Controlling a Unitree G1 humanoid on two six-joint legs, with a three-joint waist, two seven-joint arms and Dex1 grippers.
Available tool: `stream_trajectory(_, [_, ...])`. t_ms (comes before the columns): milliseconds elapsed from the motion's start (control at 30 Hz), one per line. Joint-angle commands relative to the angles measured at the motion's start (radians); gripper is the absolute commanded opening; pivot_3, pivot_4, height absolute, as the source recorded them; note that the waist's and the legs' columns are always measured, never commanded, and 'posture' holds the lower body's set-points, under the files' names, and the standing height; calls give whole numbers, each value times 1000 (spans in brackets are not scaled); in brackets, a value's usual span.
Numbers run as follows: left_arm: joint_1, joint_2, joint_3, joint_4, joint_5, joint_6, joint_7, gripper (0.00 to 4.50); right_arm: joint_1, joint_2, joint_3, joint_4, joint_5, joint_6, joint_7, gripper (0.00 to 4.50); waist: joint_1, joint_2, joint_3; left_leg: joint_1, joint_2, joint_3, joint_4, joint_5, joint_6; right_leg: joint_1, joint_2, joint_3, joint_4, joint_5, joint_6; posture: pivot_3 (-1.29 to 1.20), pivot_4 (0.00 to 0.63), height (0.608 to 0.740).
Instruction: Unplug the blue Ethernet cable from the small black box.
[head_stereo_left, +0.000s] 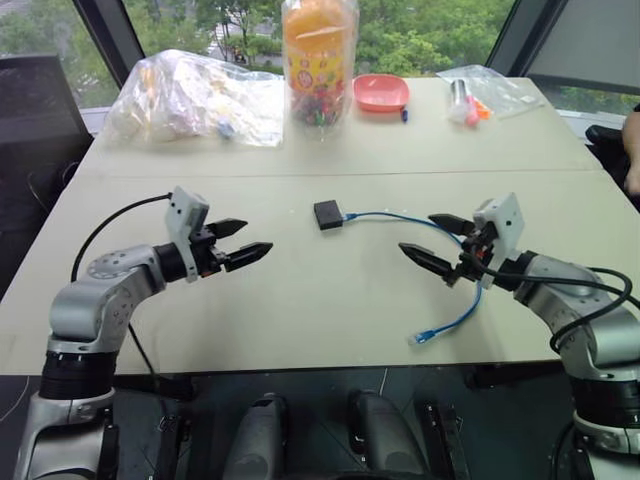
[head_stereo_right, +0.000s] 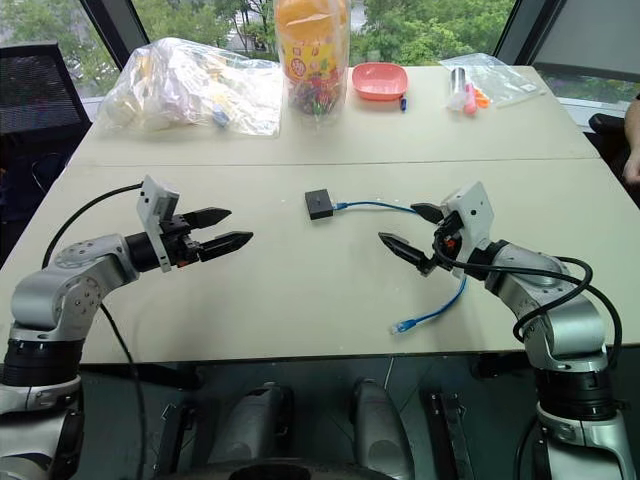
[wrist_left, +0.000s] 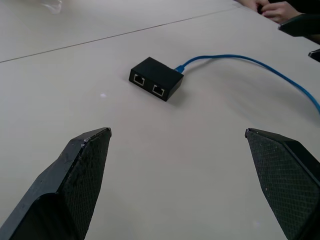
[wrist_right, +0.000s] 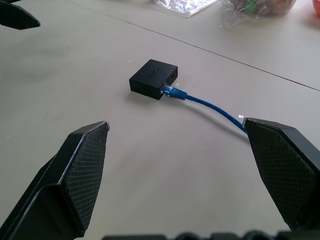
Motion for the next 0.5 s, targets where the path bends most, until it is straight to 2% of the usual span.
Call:
stream_trajectory(33, [-11, -17, 10, -28, -5, -19, 18, 4436, -20, 2, -2, -14, 4, -15, 0, 4500, 0, 0, 0, 0, 0, 0, 0, 0, 0, 0, 0, 0, 0, 0, 0, 0, 150, 740])
stream_trajectory(500, [-35, -29, 4, -11, 7, -42, 40, 4436, -21, 10, 11, 3, -15, -40, -20, 4500, 0, 0, 0, 0, -1, 0, 1, 0, 0, 0, 1, 0, 1, 0, 1, 0, 150, 740])
